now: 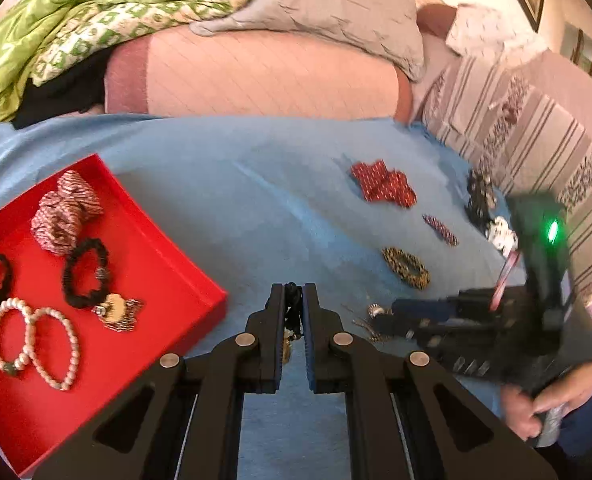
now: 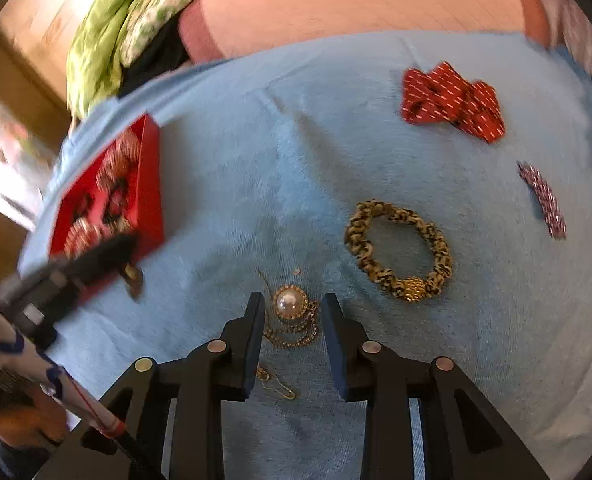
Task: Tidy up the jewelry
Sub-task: 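Grasp the black cord gold-coin pendant with the left tool while the right tool grasps the pearl brooch, then carry the gold-coin pendant and pearl brooch over the red tray with both tools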
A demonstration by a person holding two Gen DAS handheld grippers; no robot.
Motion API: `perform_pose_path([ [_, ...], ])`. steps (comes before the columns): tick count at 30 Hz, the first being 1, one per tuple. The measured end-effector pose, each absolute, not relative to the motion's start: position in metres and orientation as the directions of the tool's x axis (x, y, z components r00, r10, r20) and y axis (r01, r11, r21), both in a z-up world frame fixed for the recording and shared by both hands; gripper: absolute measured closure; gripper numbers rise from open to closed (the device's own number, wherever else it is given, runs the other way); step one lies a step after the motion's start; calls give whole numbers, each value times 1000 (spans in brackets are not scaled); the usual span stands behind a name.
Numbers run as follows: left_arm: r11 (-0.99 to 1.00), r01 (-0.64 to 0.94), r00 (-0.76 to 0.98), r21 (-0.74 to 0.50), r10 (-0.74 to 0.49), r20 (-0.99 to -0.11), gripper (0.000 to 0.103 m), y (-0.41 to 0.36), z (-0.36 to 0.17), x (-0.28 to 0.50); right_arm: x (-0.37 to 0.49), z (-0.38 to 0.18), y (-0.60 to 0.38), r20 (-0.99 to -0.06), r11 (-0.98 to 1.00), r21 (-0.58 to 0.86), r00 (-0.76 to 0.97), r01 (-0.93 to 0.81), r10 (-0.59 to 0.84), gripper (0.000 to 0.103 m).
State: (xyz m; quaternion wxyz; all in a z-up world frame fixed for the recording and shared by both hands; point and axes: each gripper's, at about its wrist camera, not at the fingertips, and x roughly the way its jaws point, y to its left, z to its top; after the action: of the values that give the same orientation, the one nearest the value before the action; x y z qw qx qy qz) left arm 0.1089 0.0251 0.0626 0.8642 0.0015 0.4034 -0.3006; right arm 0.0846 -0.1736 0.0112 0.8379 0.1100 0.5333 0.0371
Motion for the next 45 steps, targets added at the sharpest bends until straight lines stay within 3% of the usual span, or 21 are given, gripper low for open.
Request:
perform_pose_path([
  [4, 827, 507, 505, -244, -514, -693, 95, 33, 65, 111, 86, 5, -151, -895, 998, 54, 443, -15, 55, 72],
  [5, 827, 508, 505, -241, -513, -694, 95, 34, 65, 111, 86, 5, -150, -891, 999, 40, 451, -16, 42, 77],
  [6, 827, 509, 507, -238, -512, -694, 95, 34, 65, 110, 87, 5, -150, -891, 999, 43, 452, -16, 46, 82],
  [12, 826, 514, 512, -232, -512, -690, 95, 36, 67, 108, 86, 12, -157, -882, 993, 114, 461, 0, 102, 83],
  [21, 837, 494, 542, -235, -508, -669, 95, 49, 76, 107, 71, 65, -166, -762, 976, 217, 629, 28, 152, 83],
  [30, 857, 449, 587, -251, -495, -641, 95, 79, 87, 109, 74, 86, -153, -710, 964, 264, 680, 15, 184, 83],
  [45, 905, 361, 629, -224, -414, -658, 95, 128, 83, 111, 88, 91, -88, -689, 954, 287, 674, -84, 267, 83],
])
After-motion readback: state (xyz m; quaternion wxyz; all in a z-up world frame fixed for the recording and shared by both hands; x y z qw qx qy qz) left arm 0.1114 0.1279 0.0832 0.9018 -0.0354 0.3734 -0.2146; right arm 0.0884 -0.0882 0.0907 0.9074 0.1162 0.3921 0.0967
